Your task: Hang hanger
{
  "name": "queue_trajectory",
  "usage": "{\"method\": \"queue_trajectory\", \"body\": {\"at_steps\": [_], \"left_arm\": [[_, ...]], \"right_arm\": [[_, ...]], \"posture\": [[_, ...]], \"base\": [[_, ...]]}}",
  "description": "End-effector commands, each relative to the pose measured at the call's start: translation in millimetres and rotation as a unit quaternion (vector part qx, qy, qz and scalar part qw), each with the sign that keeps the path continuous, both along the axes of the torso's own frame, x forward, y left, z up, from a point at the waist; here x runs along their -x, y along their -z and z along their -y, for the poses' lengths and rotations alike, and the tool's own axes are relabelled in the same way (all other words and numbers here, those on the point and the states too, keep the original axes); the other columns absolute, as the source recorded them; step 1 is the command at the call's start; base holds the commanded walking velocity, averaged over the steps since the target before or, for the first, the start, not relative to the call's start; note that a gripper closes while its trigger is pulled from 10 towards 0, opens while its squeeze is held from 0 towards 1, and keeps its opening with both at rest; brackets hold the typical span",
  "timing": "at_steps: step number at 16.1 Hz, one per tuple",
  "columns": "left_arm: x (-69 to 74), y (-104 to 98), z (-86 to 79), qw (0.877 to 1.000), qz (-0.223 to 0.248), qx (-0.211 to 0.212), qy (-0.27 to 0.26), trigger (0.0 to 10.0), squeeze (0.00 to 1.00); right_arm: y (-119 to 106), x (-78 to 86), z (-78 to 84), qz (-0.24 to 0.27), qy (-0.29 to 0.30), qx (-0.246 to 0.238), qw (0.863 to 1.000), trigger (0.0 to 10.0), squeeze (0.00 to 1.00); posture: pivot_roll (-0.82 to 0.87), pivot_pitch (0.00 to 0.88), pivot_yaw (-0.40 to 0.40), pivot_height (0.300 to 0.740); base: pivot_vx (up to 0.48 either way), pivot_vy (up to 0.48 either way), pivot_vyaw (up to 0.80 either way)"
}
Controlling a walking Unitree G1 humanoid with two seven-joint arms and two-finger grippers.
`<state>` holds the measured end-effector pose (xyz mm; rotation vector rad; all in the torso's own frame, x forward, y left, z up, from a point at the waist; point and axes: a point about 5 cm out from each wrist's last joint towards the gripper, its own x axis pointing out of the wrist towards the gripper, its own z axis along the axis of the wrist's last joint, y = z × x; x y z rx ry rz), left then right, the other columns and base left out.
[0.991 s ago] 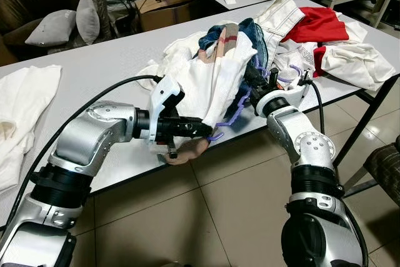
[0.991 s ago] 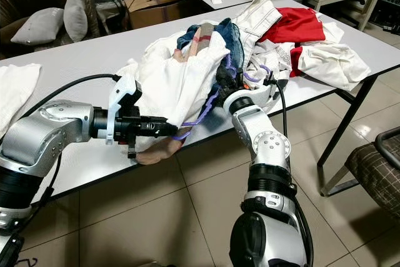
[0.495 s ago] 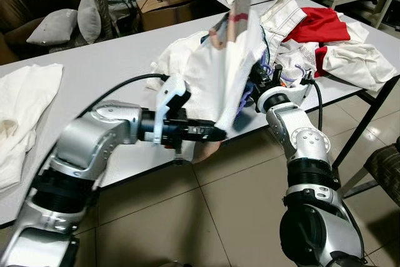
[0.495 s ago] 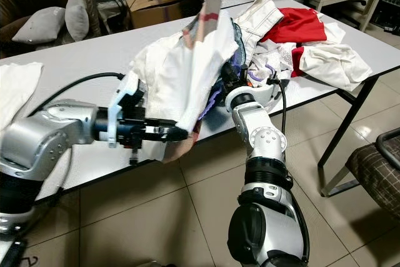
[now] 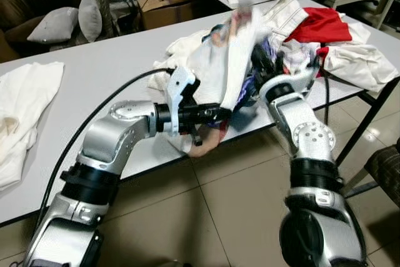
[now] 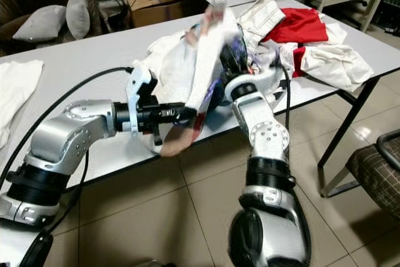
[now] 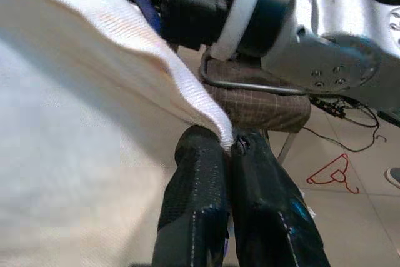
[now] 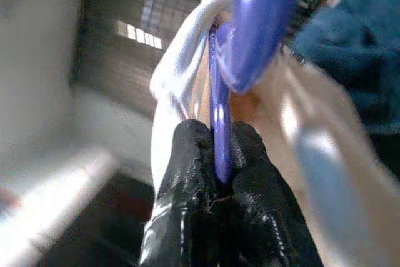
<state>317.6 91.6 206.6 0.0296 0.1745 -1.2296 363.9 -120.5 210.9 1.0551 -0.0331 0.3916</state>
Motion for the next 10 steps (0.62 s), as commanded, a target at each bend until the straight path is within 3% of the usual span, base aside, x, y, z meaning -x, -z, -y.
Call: {"method": "queue_trajectory", "body": {"at_steps": [1,3,5,6,7,8,10], "left_arm": [[-0.4,-10,-4.4,1.000,0.015,0.011,0.010,0.0,0.00],[0.4,-15,-5.7,1.000,0.018,0.016,0.018,0.0,0.00],[12.7,-10,-11.1,0.997,-0.013,-0.017,0.074,0.0,0.00],[15.7,-7,-11.2,0.996,-0.019,-0.024,0.084,0.0,0.00],[19.8,-1,-10.4,0.994,-0.032,-0.036,0.095,0.0,0.00],[21.6,4,-8.0,0.994,-0.039,-0.038,0.096,0.0,0.00],[23.9,6,-3.7,0.993,-0.052,-0.020,0.099,0.0,0.00]], "right_arm": [[-10,3.9,-6.8,0.038,-0.003,0.069,0.997,10.0,0.00],[-10,4.6,-4.2,0.032,0.012,0.075,0.997,10.0,0.00],[-12,-1.0,13.6,0.005,0.057,-0.044,0.997,10.0,0.00],[-13,-2.9,17.0,-0.001,0.063,-0.076,0.995,10.0,0.00],[-14,-7.2,24.5,-0.011,0.078,-0.146,0.986,10.0,0.00],[-14,-11.1,31.2,-0.015,0.090,-0.186,0.978,10.0,0.00],[-10,-16.4,35.9,-0.025,0.107,-0.182,0.977,10.0,0.00]], "posture": [[-0.08,0.000,0.093,0.740],[-0.09,0.000,0.092,0.740],[-0.09,0.000,0.089,0.740],[-0.09,0.000,0.089,0.740],[-0.09,0.000,0.089,0.740],[-0.08,0.000,0.082,0.740],[-0.08,0.000,0.079,0.740]], "base": [[0.000,0.000,0.00],[0.000,0.000,0.00],[0.000,0.000,0.00],[0.000,0.000,0.00],[0.000,0.000,0.00],[0.000,0.000,0.00],[0.000,0.000,0.00]]}}
